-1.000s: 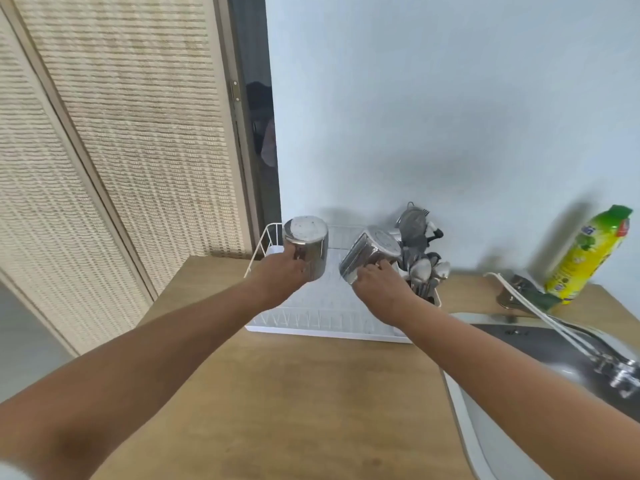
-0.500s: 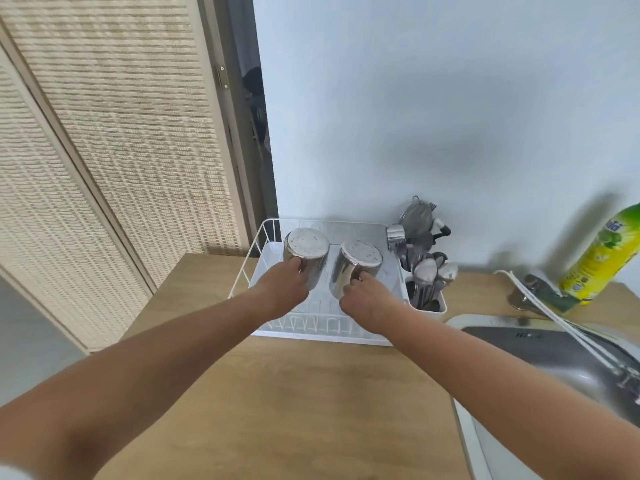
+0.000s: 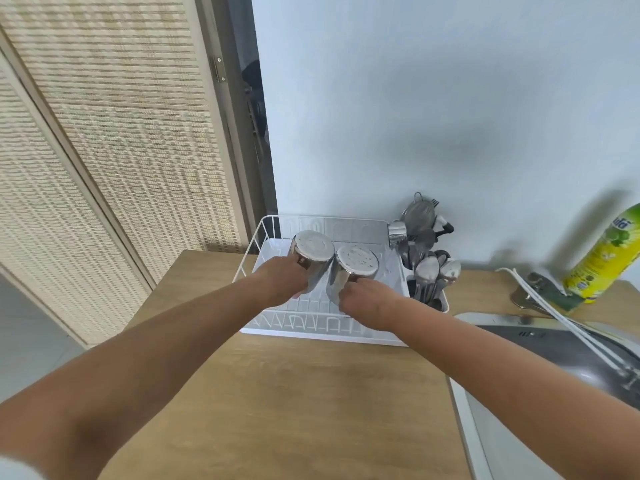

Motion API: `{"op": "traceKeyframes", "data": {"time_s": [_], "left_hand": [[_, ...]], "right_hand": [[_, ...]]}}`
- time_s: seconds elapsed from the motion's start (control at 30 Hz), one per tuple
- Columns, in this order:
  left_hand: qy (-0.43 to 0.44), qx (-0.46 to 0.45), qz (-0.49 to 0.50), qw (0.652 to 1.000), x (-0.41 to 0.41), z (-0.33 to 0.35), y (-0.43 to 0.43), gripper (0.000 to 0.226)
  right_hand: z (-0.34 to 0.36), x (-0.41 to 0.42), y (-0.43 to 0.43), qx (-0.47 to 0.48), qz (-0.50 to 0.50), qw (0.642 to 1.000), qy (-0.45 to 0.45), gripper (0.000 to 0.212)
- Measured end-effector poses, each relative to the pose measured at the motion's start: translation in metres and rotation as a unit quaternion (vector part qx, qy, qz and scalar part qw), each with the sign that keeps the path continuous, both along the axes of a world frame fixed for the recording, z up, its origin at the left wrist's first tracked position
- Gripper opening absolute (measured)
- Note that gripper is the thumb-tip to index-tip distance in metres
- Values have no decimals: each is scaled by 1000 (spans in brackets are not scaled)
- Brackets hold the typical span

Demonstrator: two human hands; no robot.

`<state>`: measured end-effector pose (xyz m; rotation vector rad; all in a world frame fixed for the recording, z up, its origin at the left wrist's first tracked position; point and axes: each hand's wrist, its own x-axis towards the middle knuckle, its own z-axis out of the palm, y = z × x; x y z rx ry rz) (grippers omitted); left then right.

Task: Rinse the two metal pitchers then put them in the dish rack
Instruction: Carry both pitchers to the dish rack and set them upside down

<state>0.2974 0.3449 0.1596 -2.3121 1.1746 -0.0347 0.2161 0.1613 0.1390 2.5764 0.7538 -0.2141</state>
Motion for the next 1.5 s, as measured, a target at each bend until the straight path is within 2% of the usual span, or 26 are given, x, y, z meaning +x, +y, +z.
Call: {"op": "traceKeyframes", "data": {"time_s": [0.13,0.2,0.23,0.3,0.33,0.4,0.47,0.53,0.57,0.6,0.63,0.7,0.77,0.83,0.93,1.03,1.1,1.2,1.3,1.4,1.5], "left_hand": [[114,-132,83,981,2,-10,7,32],[155,-227,132,952,3,-16,12,23],[164,-269,150,937,2,-19,16,19],[167,-323,165,917,-2,-25,22,14],[167,-346,168,908,-5,-28,25,11],[181,-397,176,883,-8,-35,29,9],[180,-463,191,847,-12,-37,28,21],[185,-562,261,763,-8,-34,28,25],[195,-588,310,721,-4,-32,29,30],[214,-591,350,695,0,-32,31,37],[235,-564,375,697,4,-32,33,42],[263,-505,386,726,8,-36,34,42],[269,-489,378,739,8,-38,30,39],[274,-499,379,730,7,-39,27,40],[317,-513,399,691,6,-40,31,45],[349,-519,405,667,2,-42,36,52],[352,-550,421,630,2,-43,38,54],[383,-606,427,551,2,-38,37,55],[411,-637,406,511,1,-23,34,54],[438,-681,378,448,-1,-6,33,57],[433,-709,365,420,-6,2,29,61]], "right_hand": [[-6,-3,-7,99,5,995,-6,34],[-12,-5,-9,141,25,987,-67,36],[-15,-5,-10,165,26,977,-130,35],[-16,-4,-10,223,-51,945,-233,43],[-13,-3,-10,256,-126,928,-240,52],[-8,3,-9,334,-293,880,-165,69],[-8,11,-9,411,-390,819,-86,82],[-12,15,-11,453,-412,789,-48,85],[-14,15,-11,462,-413,784,-39,83],[-16,15,-11,470,-413,780,-38,80],[-18,15,-11,475,-414,776,-41,78],[-18,15,-11,479,-417,771,-46,75],[-19,16,-10,473,-416,775,-52,74],[-20,17,-9,471,-414,777,-55,73],[-21,17,-9,473,-413,776,-60,72],[-23,17,-10,478,-415,772,-58,69],[-24,17,-9,480,-414,771,-56,69],[-24,18,-10,483,-412,771,-51,72],[-26,18,-13,488,-411,769,-47,72],[-27,20,-15,485,-412,770,-44,69],[-29,20,-15,483,-412,771,-50,63]]}}
